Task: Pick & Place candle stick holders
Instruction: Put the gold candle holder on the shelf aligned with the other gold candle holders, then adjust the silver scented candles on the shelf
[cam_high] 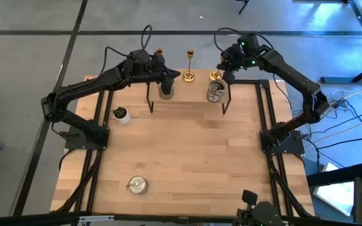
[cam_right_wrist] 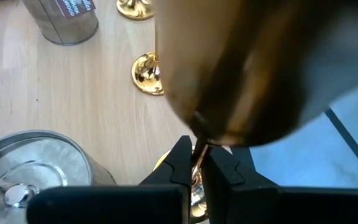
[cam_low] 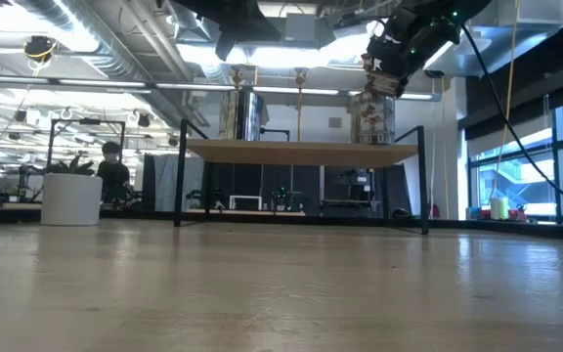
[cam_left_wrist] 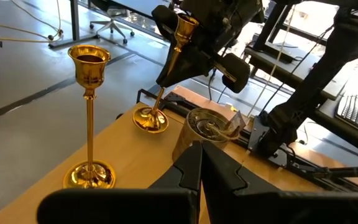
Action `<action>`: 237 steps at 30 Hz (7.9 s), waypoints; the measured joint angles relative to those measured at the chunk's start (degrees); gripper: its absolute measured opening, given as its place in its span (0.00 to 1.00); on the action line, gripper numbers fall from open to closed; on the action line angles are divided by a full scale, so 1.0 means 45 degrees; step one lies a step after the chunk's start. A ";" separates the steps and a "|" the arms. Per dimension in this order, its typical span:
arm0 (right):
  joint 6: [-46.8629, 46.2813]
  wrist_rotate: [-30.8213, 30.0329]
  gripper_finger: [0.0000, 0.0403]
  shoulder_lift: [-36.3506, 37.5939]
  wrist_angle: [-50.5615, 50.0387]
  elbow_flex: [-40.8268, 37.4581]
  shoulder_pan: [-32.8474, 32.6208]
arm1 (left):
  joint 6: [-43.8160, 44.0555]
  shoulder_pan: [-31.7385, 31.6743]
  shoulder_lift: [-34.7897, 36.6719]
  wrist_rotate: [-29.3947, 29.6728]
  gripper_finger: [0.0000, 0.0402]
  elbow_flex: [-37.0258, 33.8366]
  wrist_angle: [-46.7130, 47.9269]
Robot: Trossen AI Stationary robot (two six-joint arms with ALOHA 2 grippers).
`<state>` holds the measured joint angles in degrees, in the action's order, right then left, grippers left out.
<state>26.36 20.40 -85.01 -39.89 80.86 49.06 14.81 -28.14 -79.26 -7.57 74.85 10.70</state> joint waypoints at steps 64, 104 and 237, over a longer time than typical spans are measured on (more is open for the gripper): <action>0.0008 -0.0182 0.09 -0.0010 0.0524 -0.0505 0.0000 | -0.0014 0.0000 -0.0005 0.0005 0.00 0.0000 0.0160; 0.0008 -0.0199 0.09 -0.0223 0.0441 -0.0505 0.0015 | -0.0126 0.0004 -0.0125 0.0001 0.00 -0.0001 0.0238; -1.0195 -0.2801 0.47 0.7393 0.3083 -0.7541 -0.7074 | 0.0214 -0.0234 -0.0287 -0.2234 0.00 0.0000 -0.0321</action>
<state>-19.52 7.80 -51.75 -26.02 46.93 17.22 15.77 -29.19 -80.55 -17.63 74.85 9.26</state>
